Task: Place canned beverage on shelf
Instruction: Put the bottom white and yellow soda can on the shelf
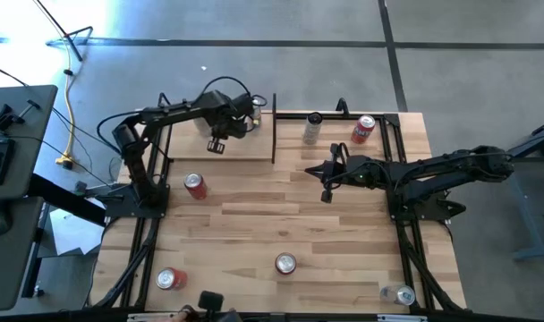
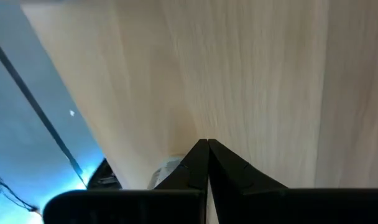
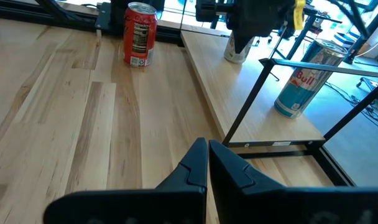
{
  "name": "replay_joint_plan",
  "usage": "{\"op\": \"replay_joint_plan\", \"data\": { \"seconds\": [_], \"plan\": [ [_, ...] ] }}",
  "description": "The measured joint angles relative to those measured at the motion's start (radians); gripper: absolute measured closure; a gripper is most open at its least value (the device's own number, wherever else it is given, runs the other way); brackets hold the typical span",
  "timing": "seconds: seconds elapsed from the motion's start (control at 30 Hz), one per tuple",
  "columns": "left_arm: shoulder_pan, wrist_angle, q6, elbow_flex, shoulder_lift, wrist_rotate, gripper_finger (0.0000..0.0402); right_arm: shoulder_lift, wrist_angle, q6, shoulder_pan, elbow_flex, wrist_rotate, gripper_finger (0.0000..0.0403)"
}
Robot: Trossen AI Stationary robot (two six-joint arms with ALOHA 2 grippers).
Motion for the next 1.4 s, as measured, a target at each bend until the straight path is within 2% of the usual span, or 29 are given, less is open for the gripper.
{"op": "replay_joint_plan", "data": {
  "seconds": [0.53,1.4],
  "plan": [
    [0.099,-0.010,-0.021,0.000,-0.001,0.001,0.0401,0.000,-0.002,0.000,0.000,0.000,0.000,0.0403],
    [0.068,-0.036,-0.025,0.000,-0.001,0.030,0.0401,0.000,-0.004,0.000,0.000,0.000,0.000,0.0403]
  ]
}}
